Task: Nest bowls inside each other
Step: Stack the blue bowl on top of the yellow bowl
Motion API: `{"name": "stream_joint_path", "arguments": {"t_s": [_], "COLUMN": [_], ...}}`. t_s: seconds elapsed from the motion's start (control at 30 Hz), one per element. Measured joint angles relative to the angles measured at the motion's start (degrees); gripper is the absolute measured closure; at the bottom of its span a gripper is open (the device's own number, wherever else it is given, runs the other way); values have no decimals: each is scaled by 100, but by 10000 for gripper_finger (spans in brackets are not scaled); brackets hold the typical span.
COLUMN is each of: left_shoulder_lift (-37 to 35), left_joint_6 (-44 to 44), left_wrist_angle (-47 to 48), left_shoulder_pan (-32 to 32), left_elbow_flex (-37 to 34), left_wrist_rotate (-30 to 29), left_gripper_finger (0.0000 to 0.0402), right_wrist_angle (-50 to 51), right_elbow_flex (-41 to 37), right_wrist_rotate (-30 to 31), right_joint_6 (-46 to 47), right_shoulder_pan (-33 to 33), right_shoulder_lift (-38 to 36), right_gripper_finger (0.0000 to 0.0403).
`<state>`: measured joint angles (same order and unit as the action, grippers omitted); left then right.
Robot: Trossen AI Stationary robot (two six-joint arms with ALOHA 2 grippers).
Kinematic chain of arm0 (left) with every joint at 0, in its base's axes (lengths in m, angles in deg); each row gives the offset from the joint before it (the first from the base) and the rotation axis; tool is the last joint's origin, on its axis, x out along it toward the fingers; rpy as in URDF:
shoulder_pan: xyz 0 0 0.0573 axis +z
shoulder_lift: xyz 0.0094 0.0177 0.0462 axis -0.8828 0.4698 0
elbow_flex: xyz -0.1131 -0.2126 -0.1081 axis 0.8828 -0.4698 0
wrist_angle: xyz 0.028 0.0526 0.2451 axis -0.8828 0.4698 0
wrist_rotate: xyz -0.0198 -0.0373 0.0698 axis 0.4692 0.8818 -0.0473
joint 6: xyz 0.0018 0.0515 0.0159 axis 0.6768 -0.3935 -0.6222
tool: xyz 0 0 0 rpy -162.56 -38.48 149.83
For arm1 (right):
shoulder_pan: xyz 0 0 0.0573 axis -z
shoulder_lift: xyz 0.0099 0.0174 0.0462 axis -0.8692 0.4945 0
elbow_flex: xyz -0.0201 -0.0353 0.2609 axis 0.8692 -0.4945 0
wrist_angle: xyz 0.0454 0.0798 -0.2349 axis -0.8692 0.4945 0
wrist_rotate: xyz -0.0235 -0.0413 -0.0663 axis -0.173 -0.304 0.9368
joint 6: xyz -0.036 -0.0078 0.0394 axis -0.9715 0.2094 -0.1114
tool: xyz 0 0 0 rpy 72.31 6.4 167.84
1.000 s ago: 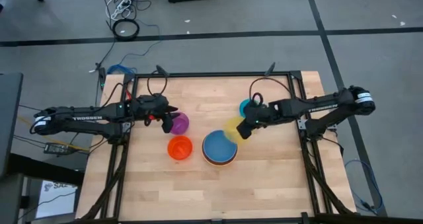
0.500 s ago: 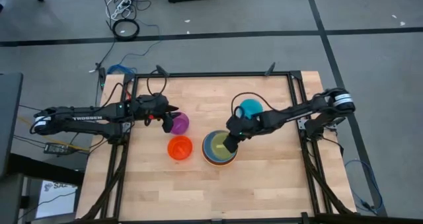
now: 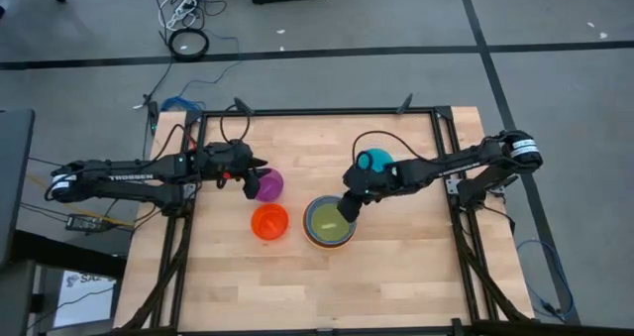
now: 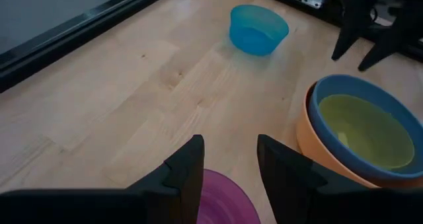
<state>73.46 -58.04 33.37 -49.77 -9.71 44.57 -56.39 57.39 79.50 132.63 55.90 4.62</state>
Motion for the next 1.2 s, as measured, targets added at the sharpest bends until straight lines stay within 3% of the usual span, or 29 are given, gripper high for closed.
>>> {"name": "stream_joint_path", "arguments": {"t_s": [0.1,0.3,0.43,0.7,1.2], "left_shoulder_lift": [0,0,0,0,0], "left_joint_6": [2,2,2,4,-112], "left_wrist_angle": [0,0,-5,-19,-2], "left_shoulder_pan": [0,0,0,0,5], "left_elbow_flex": [0,0,0,0,0], "left_wrist_rotate": [0,0,-4,-70,-68], "left_gripper_finger": [252,252,252,252,252], "right_wrist_angle": [429,2460,3198,2921,2134], "right_elbow_flex": [0,2,1,1,2], "right_wrist_rotate": [343,1828,1415,647,282], "right_joint_6": [-121,-219,-253,-1111,-1471], "right_shoulder_pan": [98,857,1841,3112,3384], "right_shoulder_lift": [-229,-766,-809,-321,1037], "right_gripper_finger": [237,235,228,209,218]}}
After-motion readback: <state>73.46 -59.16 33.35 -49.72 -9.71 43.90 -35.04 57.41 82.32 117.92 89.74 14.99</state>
